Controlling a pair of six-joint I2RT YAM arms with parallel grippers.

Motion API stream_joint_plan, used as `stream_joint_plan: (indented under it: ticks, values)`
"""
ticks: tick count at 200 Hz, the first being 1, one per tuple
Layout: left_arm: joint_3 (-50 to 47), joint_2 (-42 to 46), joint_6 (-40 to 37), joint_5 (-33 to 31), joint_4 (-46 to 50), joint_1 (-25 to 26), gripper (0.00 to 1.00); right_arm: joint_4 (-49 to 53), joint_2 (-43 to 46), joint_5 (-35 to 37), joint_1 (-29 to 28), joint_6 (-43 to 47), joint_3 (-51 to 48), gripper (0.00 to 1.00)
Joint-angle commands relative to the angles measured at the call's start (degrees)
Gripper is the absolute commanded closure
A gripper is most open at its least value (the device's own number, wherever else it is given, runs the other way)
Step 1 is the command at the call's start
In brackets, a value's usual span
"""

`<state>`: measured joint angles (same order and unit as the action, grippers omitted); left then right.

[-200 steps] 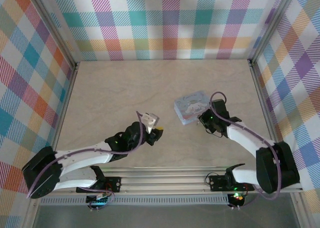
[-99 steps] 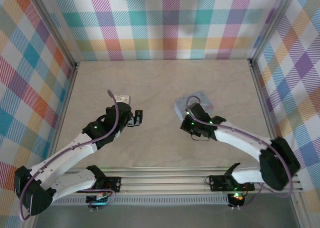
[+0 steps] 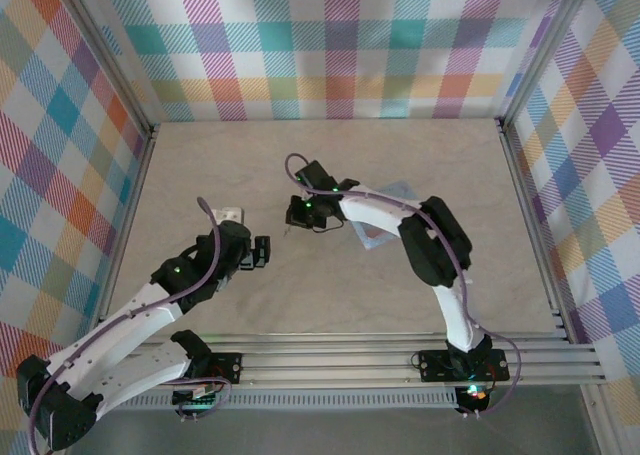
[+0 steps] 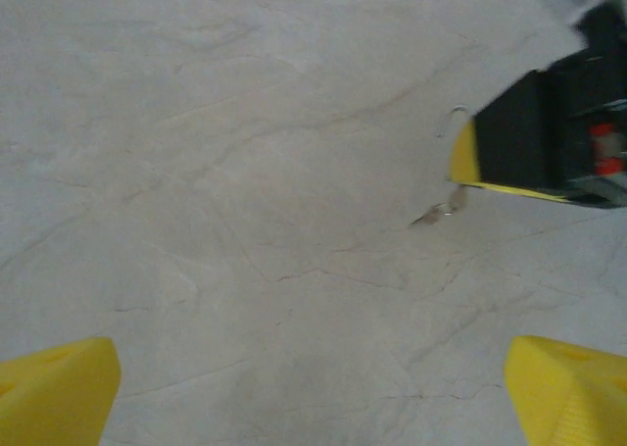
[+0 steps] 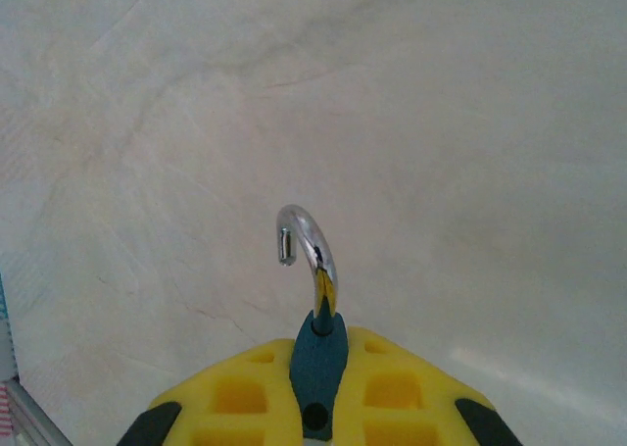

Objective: Unlock a padlock with a key

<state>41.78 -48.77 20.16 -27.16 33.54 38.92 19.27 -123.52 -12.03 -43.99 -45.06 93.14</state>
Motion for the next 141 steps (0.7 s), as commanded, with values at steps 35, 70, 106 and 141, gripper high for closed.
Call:
stream_joint_plan:
  ticks: [35,70,106,141]
  values:
    - [0.0,1.9,1.1,-1.9,4.1,-1.5,0.0,7.9,-4.7,-4.3,-0.7,4.7,8.9,0.73]
    - [0.8,1.8,-0.2,-3.5,1.5,-2.1,0.0,11.0,-0.5,-2.1,-0.8,10.1,10.7,0.58]
    - [4.3,3.7,-7.3,-7.6,0.0,-4.0,0.0,18.7,6.3,7.8,0.1,21.2,13.7,0.49]
    - [2.7,0.9,-11.3,-10.4,-6.6,-6.8,0.0,13.8,15.0,11.0,5.7,22.8,5.5,0.3]
